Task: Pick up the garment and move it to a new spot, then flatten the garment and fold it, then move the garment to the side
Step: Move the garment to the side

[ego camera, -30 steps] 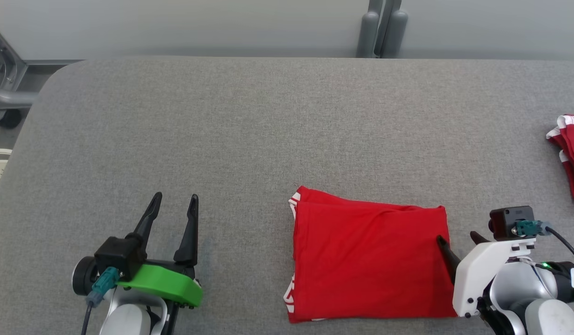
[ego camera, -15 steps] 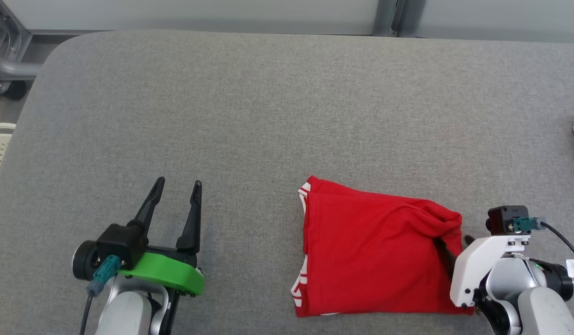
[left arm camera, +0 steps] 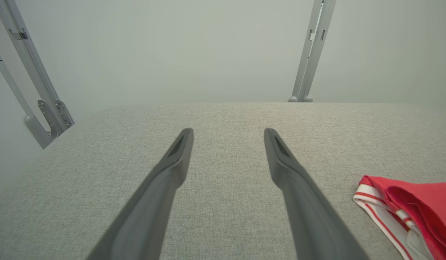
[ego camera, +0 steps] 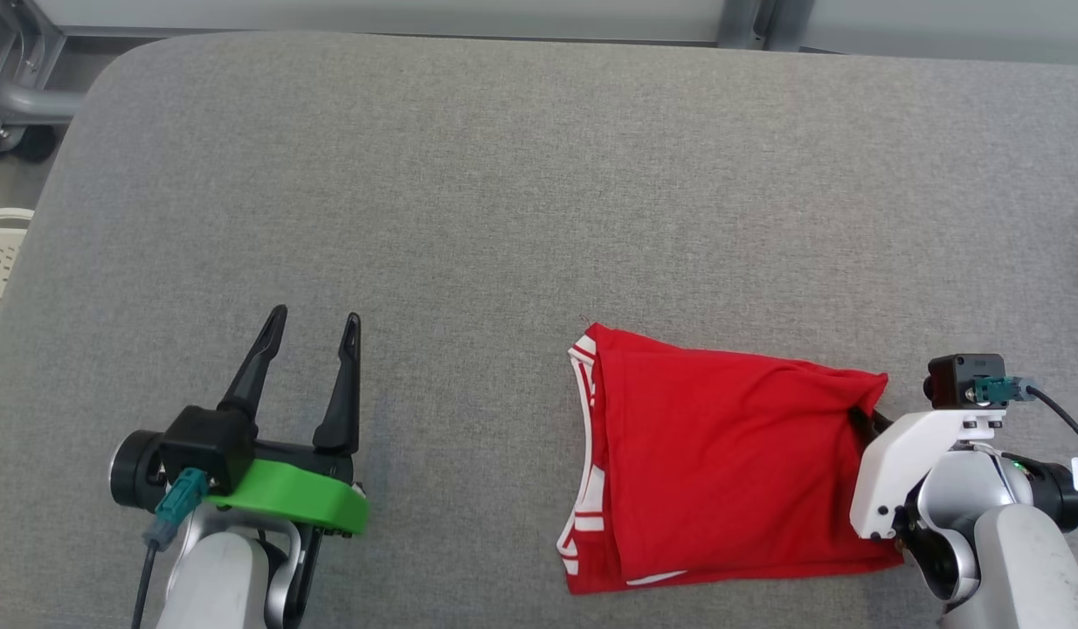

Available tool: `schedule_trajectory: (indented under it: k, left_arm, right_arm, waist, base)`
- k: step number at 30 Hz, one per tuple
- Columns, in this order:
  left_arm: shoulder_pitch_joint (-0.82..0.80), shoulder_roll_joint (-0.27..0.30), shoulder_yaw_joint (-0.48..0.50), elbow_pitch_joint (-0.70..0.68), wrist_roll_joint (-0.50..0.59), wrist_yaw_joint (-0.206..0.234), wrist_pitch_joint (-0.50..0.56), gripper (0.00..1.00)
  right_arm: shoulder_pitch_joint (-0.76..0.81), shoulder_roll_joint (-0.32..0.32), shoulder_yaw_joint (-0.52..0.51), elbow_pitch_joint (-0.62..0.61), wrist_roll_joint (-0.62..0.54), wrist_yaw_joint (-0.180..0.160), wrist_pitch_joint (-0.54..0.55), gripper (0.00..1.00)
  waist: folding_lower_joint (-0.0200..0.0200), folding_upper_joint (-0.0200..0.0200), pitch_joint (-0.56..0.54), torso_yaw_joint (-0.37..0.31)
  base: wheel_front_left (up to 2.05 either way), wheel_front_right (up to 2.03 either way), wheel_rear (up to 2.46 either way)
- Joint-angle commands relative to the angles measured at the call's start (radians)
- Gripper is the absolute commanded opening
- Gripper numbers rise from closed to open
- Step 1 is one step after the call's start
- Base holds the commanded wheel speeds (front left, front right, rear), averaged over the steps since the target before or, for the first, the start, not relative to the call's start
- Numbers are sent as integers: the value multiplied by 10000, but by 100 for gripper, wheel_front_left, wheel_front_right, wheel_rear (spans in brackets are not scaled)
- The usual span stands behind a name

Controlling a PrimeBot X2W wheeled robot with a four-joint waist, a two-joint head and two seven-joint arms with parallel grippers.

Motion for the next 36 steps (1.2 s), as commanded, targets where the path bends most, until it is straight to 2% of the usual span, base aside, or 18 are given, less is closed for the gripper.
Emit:
schedule_trajectory:
  k: [1, 9, 14, 30, 33, 34, 36]
  left_arm:
    - [98, -5, 92, -44, 111, 2, -25, 100]
    - [25, -191, 258, -531, 298, 8, -24, 100]
    - [-86, -312, 208, -801, 369, 12, -24, 100]
    - [-1123, -512, 526, -1826, 738, 59, -14, 100]
    - [-1289, -471, 427, -1748, 778, 27, -14, 100]
    - [-1384, -411, 390, -1734, 801, 15, -14, 100]
    - [-1459, -347, 377, -1742, 828, 1, -14, 100]
  right_arm:
    - [-140, -92, -61, 131, -155, -51, -6, 0]
    - [-1013, -108, -194, -27, -553, -39, 428, 0]
    - [-1838, -559, -80, -209, -798, -37, 852, 0]
    - [-4754, -3290, 591, -1307, -152, -37, 2456, 0]
    - [-5021, -4145, 764, -1554, 17, -37, 2859, 0]
    - [-5184, -4661, 779, -1611, 91, -37, 3001, 0]
    - [-5364, -5016, 716, -1557, 201, -37, 3038, 0]
  waist:
    - [0, 0, -98, -131]
    - [0, 0, -91, -733]
    - [0, 0, 188, -1127]
    - [0, 0, 1975, -2854]
    - [0, 0, 2207, -3087]
    - [0, 0, 2338, -3210]
    - [0, 0, 2483, -3311]
  base:
    - [0, 0, 0]
    - [0, 0, 0]
    - [0, 0, 0]
    - [0, 0, 0]
    - [0, 0, 0]
    - [0, 0, 0]
    - [0, 0, 0]
